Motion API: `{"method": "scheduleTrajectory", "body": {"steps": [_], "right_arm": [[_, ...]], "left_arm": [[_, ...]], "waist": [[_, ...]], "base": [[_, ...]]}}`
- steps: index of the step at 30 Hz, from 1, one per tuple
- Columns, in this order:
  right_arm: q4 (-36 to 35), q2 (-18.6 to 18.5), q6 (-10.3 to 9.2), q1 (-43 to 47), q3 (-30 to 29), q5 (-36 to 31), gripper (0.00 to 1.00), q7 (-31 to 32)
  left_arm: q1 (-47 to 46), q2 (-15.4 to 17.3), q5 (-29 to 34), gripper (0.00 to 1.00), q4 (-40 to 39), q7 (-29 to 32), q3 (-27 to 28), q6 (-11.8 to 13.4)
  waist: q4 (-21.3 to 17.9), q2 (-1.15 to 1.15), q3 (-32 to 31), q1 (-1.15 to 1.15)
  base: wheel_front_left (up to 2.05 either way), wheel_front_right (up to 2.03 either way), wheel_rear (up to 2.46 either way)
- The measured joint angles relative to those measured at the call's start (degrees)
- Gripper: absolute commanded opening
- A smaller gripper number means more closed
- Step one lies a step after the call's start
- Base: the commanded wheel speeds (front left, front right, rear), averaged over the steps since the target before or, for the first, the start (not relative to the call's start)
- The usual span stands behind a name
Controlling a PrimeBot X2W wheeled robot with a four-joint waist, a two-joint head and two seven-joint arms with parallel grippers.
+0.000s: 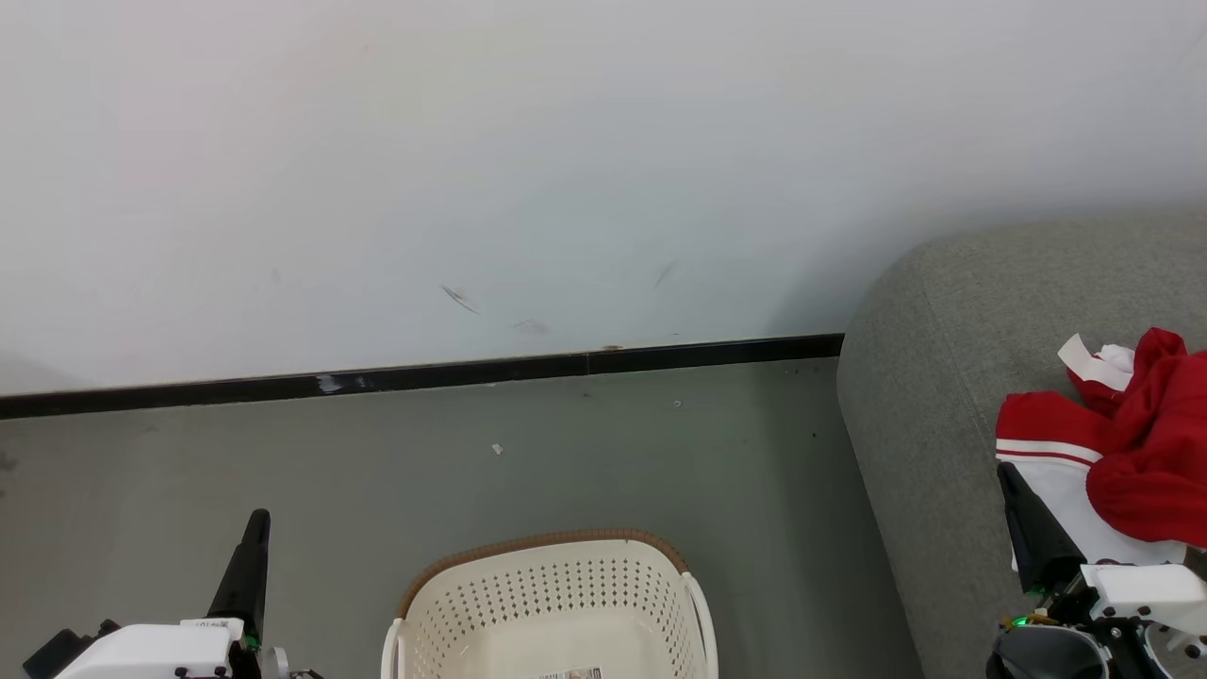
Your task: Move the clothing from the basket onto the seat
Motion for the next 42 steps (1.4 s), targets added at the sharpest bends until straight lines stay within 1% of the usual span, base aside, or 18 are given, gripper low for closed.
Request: {"method": "scheduleTrajectory", "body": {"steps": [42], "right_arm": [[0.02,-0.03,0.00,0.00,0.01,0.00,0.00,0.00]], "left_arm": [[0.00,-0.09,0.00,0.00,0.20,0.00,0.04,-0.01]], "waist": [[0.00,0.00,0.00,-0.01]], "base": [[0.00,0.00,0.00]]}}
